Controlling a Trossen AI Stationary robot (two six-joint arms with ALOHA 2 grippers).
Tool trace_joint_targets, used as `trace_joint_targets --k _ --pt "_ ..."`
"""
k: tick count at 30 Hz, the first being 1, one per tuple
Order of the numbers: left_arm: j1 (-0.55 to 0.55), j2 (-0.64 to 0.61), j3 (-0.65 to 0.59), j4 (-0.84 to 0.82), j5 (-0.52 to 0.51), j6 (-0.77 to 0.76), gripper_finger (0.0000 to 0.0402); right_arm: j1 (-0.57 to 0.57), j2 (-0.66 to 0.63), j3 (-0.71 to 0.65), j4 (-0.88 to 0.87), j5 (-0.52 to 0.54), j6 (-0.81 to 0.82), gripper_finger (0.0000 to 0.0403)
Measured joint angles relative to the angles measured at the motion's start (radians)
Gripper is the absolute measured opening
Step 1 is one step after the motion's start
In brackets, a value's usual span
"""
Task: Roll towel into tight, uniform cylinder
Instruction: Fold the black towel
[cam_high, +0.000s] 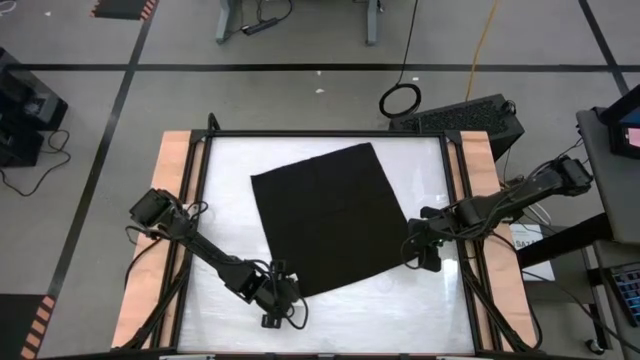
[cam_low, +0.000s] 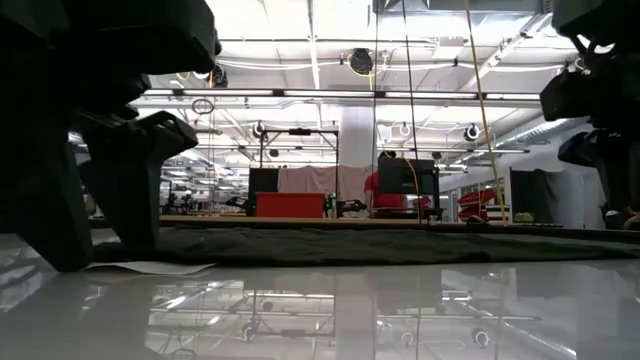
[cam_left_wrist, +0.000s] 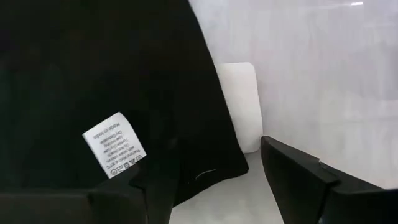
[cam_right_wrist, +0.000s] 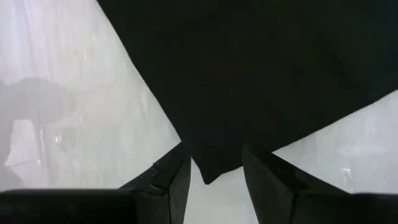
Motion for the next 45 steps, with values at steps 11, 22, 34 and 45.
trace_joint_targets --k 11,22,34,45 --pt "0.0 0.0 0.001 -0.032 0.002 0.0 0.0118 0.011 0.04 0.0 0.05 -0.032 0.002 0.0137" --pt "0.001 0.0 0.001 -0.035 0.03 0.0 0.0008 0.07 0.109 0.0 0.12 -0.03 0.0 0.0147" --pt "0.0 0.0 0.001 -0.051 0.042 0.0 0.001 0.104 0.291 -0.033 0.195 -0.021 -0.012 0.0159" --pt "-0.015 0.0 0.001 -0.058 0.059 -0.006 0.0011 0.104 0.276 -0.047 0.222 -0.018 0.051 0.001"
